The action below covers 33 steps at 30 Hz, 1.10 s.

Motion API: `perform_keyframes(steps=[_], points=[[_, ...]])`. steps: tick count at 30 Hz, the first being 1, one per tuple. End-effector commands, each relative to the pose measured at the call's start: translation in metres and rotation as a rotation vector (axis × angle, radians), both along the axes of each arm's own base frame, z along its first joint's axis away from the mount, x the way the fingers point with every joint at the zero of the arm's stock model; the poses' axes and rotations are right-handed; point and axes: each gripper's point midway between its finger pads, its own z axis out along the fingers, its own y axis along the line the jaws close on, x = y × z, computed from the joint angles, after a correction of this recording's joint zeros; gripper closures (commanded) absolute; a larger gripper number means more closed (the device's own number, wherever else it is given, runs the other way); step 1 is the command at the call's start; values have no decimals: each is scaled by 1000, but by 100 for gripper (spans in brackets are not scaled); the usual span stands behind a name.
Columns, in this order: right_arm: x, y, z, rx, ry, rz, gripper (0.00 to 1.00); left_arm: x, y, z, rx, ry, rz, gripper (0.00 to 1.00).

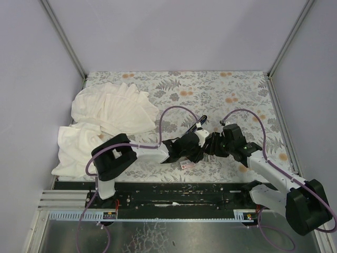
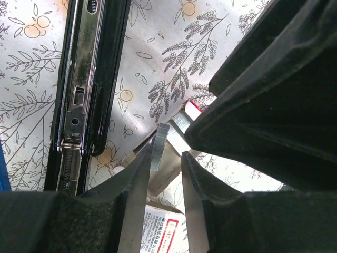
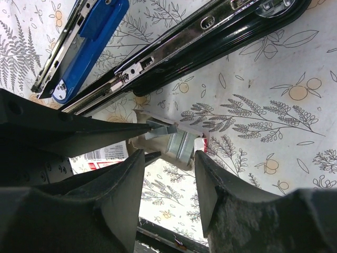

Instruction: Load the staples into the stapler

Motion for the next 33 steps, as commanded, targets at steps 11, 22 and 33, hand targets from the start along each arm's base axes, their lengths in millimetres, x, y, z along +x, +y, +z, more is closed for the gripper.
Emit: perform_keyframes(steps=[11,22,33], points=[[3,11,5,68,-19,17,50,0,1,-12,92,-103,8,78],[3,13,4,80,-15,19,50,-8,-7,0,41,-150,-30,87],[1,13,17,99,-40,16,49,-28,-9,22,-78,-83,-52,94]])
